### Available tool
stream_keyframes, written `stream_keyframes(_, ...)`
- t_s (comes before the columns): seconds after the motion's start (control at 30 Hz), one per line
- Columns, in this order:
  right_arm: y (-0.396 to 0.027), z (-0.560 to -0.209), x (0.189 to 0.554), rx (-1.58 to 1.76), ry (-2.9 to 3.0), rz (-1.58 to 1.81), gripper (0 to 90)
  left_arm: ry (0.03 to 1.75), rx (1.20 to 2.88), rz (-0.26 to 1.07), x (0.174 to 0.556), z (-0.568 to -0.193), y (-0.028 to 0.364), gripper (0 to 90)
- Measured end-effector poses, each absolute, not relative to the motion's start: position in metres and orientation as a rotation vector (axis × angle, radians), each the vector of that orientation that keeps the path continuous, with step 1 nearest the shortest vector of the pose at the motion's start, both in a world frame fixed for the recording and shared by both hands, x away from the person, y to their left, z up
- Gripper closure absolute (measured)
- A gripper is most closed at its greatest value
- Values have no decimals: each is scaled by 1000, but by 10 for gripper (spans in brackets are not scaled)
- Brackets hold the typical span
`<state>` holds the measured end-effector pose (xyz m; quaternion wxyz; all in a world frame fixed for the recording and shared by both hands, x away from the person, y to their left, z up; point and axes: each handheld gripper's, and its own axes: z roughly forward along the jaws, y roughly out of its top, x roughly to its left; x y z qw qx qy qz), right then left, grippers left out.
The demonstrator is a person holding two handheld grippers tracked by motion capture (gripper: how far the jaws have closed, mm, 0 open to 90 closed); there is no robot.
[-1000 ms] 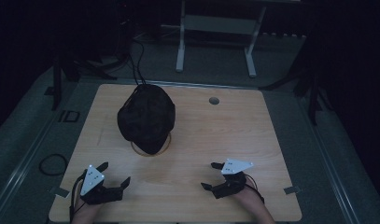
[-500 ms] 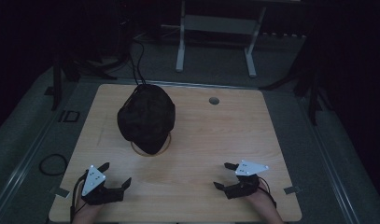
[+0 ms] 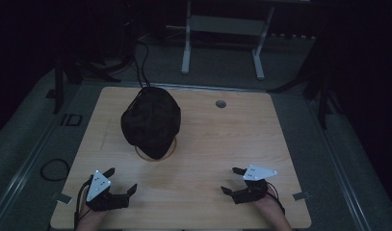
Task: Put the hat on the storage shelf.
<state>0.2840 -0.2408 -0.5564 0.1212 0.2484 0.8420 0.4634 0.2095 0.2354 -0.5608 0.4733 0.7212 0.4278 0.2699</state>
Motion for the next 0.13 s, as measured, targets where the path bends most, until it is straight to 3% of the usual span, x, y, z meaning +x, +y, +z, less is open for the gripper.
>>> stream_keyframes(0.13, -241, -558, 285, 733, 2466, 1342, 137, 1048, 1765, 659, 210, -561, 236, 18)
